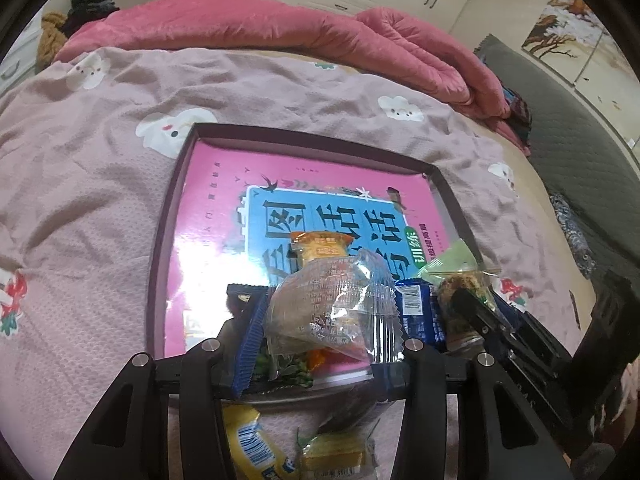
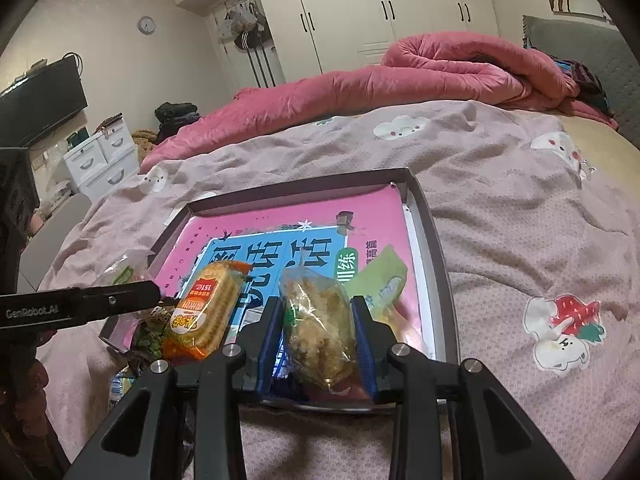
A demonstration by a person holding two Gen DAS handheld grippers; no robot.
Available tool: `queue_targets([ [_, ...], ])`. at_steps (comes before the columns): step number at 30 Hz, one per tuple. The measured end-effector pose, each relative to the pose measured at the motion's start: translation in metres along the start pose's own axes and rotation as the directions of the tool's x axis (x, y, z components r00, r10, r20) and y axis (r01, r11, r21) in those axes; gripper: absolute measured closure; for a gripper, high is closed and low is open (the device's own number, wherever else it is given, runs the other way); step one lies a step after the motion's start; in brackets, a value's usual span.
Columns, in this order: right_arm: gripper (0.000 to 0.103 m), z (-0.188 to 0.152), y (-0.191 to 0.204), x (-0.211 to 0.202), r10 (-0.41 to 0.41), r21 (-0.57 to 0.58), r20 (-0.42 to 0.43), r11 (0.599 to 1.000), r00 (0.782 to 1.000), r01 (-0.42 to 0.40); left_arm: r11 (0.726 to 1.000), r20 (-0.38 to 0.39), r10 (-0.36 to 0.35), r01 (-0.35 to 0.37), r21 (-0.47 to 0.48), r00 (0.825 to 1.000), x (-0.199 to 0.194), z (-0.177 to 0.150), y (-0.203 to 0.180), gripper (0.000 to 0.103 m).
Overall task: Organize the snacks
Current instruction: 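Carry both clear bags up and over the tray, then lower both clear bags onto the book in the tray and open both tools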
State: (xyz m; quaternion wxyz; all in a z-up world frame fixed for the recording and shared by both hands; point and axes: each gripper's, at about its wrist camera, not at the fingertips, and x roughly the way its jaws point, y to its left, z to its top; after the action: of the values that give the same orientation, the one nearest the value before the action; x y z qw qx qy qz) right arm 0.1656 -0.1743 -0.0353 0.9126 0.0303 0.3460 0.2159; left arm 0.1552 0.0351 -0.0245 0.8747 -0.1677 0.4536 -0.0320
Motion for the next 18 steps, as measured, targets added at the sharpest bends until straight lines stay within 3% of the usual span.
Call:
queue_targets([
  [10,0.068,-0.002,-0.002,-0.003,-0.010,0.013,-0.002,1.000,1.000,0.010,0.998,-0.019,-0.040,0.041,0.037,0.999,0.011,0.003,-0.025,0.055],
  [16,0.068,-0.003,-0.007,-0.004,-0.012,0.021,-0.005,1.000,1.000,0.012,0.993,-0.031,-0.118,0.118,0.012,0.993,0.015,0.006,-0.037,0.055],
  [18,0.068,-0.003,-0.007,-0.004,-0.012,0.021,-0.007,1.000,1.000,0.012,0.993,-0.028,-0.115,0.115,0.025,0.993,0.016,0.005,-0.040,0.055],
])
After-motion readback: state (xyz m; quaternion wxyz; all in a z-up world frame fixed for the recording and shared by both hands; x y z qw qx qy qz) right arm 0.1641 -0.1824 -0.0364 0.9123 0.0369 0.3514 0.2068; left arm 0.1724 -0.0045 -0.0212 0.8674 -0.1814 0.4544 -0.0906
